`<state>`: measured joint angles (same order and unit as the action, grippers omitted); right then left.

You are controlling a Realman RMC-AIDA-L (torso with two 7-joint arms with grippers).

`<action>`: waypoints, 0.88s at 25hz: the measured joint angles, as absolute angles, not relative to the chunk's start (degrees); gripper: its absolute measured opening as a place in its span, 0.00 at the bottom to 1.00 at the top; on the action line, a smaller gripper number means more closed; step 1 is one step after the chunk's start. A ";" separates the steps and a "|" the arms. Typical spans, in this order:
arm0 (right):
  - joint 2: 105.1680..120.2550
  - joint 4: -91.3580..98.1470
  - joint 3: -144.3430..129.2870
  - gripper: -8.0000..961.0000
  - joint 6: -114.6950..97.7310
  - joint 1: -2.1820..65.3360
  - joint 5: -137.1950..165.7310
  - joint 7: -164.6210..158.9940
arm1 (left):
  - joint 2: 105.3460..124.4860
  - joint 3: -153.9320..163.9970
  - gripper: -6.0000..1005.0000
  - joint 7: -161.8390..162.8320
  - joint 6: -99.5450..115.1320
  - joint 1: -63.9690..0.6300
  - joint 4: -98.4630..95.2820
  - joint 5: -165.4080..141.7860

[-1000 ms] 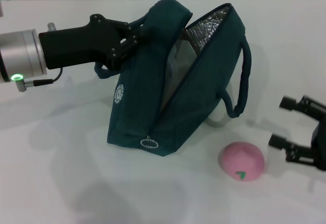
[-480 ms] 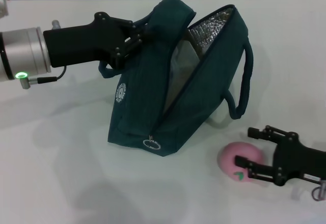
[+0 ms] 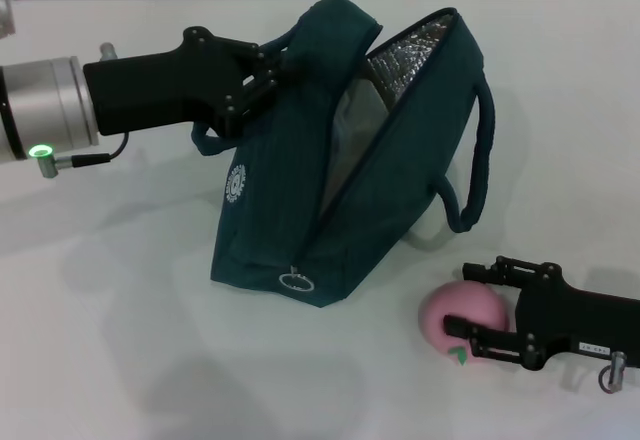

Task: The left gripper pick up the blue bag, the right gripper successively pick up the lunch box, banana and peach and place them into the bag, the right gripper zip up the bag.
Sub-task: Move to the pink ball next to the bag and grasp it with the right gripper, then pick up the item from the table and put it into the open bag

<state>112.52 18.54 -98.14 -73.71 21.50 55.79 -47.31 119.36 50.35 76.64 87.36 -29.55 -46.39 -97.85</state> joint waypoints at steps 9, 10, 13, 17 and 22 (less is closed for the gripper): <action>111.68 18.55 -97.22 0.63 -76.32 21.06 55.65 -48.00 | 119.36 50.33 0.04 76.64 87.39 -29.44 -46.41 -97.69; 111.57 18.55 -96.58 0.62 -77.27 20.97 55.73 -48.22 | 119.36 50.33 0.04 76.64 87.43 -29.44 -46.41 -97.69; 111.22 18.55 -94.64 0.52 -80.27 20.65 55.84 -48.28 | 119.36 50.35 0.04 76.64 87.60 -29.42 -46.41 -97.46; 110.18 18.54 -92.72 0.36 -88.93 21.03 55.90 -47.72 | 119.35 50.36 0.04 76.64 87.76 -29.40 -46.42 -97.30; 109.98 20.24 -87.92 0.28 -100.11 22.46 55.52 -47.22 | 119.35 50.28 0.04 76.43 87.85 -29.48 -46.49 -97.13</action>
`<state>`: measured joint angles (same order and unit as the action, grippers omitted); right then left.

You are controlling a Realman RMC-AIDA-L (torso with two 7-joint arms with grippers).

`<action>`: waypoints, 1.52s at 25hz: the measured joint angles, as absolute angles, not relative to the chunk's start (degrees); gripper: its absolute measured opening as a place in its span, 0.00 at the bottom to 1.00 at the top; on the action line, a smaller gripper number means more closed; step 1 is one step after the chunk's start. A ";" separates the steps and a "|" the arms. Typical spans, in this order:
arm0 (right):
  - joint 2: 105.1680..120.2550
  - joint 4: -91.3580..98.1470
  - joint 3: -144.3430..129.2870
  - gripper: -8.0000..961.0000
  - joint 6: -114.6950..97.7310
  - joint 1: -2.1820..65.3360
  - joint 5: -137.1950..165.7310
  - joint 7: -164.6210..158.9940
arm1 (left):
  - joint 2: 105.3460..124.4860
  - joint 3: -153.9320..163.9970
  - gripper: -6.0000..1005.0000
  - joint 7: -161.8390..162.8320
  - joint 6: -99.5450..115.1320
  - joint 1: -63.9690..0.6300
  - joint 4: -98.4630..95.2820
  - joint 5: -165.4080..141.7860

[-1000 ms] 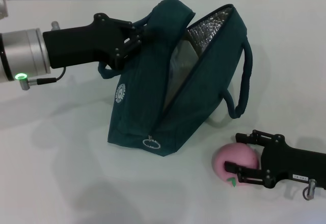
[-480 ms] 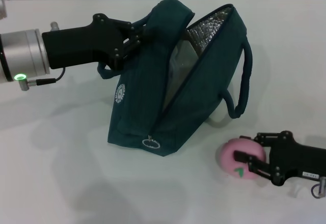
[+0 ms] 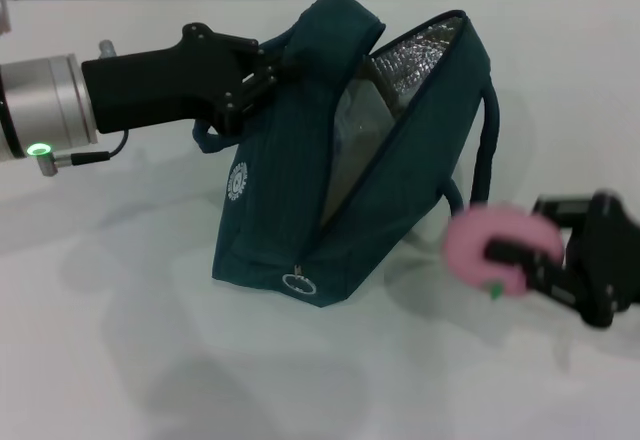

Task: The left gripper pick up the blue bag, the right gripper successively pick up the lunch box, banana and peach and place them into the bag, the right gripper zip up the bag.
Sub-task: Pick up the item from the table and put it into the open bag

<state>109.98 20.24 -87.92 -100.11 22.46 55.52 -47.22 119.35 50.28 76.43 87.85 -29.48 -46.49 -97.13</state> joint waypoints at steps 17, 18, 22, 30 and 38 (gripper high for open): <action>113.72 35.47 -77.77 0.19 -83.02 34.24 67.49 -64.13 | 119.51 50.34 0.04 76.02 90.89 -29.36 -46.45 -94.16; 113.67 35.53 -77.78 0.18 -82.98 34.96 69.04 -65.36 | 119.51 50.31 0.04 76.02 90.86 -29.36 -46.45 -94.13; 113.46 36.70 -77.79 0.15 -83.48 36.07 73.05 -68.67 | 119.53 50.01 0.04 75.21 90.49 -29.37 -45.98 -93.74; 112.99 37.85 -77.62 0.26 -86.98 35.20 77.55 -71.40 | 119.47 49.74 0.04 73.94 90.34 -29.75 -44.36 -93.25; 112.76 38.09 -77.50 0.54 -86.02 36.41 80.11 -73.80 | 119.52 49.74 0.04 72.97 89.93 -29.91 -43.55 -93.23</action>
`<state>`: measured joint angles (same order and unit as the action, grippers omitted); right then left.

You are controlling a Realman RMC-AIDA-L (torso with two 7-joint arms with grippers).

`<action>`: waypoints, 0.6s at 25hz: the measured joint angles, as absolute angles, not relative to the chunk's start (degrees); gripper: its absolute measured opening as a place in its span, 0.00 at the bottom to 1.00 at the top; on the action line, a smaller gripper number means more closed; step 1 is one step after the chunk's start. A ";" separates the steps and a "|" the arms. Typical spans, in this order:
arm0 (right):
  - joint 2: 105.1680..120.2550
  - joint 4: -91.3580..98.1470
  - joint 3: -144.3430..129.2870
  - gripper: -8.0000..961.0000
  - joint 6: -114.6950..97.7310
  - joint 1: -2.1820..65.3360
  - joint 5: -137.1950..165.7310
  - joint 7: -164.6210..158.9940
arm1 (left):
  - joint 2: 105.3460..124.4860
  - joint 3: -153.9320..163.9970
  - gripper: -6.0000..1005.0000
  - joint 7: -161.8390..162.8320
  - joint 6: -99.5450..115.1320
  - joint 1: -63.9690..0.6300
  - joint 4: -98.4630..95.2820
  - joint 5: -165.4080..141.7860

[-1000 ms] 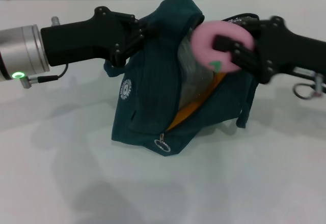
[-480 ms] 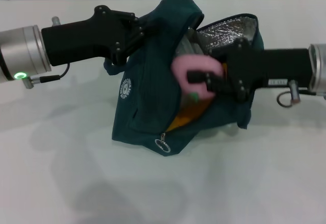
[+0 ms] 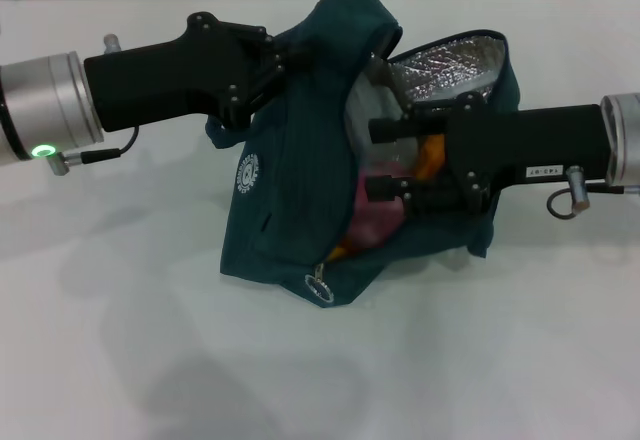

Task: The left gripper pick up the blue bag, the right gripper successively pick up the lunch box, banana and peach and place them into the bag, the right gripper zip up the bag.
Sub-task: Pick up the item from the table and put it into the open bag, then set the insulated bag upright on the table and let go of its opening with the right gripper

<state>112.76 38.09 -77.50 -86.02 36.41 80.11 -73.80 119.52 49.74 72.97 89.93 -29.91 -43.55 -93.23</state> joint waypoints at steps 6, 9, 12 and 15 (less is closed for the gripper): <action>112.96 40.55 -74.13 0.68 -86.73 33.74 80.07 -72.95 | 119.53 49.74 0.04 72.57 88.80 -29.76 -43.26 -93.22; 113.17 41.92 -70.37 0.75 -89.74 30.15 80.08 -71.05 | 119.51 49.75 0.04 70.23 88.42 -29.82 -41.31 -92.50; 112.59 42.11 -67.54 0.82 -94.01 26.63 80.13 -70.14 | 119.48 49.69 0.04 68.60 87.75 -29.60 -40.42 -91.75; 111.63 41.47 -64.82 0.88 -95.85 22.50 80.66 -68.72 | 119.48 49.66 0.04 66.95 87.50 -29.06 -40.38 -91.69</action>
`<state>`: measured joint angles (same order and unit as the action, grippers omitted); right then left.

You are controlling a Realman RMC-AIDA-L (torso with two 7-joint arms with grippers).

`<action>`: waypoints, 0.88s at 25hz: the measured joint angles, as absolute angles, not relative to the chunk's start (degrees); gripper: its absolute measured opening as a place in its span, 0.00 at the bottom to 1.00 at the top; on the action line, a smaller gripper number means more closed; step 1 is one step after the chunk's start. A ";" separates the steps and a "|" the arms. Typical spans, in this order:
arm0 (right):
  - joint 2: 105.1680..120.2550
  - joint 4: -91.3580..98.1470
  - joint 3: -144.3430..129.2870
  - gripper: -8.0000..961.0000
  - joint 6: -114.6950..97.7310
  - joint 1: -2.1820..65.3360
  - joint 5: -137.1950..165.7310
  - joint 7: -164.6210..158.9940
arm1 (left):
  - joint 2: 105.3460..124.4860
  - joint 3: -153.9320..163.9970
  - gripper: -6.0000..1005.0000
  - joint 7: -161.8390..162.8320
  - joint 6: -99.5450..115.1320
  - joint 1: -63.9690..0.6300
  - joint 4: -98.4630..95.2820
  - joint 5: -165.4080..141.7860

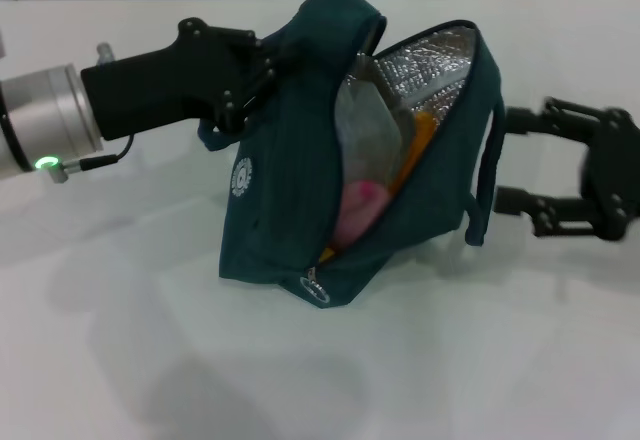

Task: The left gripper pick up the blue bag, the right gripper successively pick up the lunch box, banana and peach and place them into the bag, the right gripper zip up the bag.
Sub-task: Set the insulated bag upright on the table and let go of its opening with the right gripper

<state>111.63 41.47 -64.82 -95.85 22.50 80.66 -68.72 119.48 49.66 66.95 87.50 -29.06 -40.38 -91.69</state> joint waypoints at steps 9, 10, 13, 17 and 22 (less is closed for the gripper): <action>110.38 32.49 -61.54 0.89 -92.84 20.81 84.18 -65.18 | 119.55 49.81 0.04 58.25 88.65 -26.94 -36.26 -88.14; 110.57 31.64 -61.66 0.89 -91.36 21.29 84.52 -64.70 | 119.55 49.87 0.04 57.87 88.72 -26.83 -36.20 -87.96; 111.43 31.17 -61.95 0.89 -89.24 22.46 85.97 -64.47 | 119.62 50.09 0.04 56.11 88.96 -26.35 -35.82 -87.06; 112.92 31.32 -62.32 0.89 -87.97 24.09 88.15 -64.44 | 119.70 49.91 0.04 55.03 89.18 -26.45 -34.06 -86.62; 113.86 31.58 -62.39 0.89 -86.94 25.40 89.27 -64.31 | 119.71 49.91 0.04 53.03 89.21 -26.32 -32.85 -86.03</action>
<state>113.86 31.58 -62.40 -86.94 25.40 89.27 -64.31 119.71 49.91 53.03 89.21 -26.32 -32.85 -86.03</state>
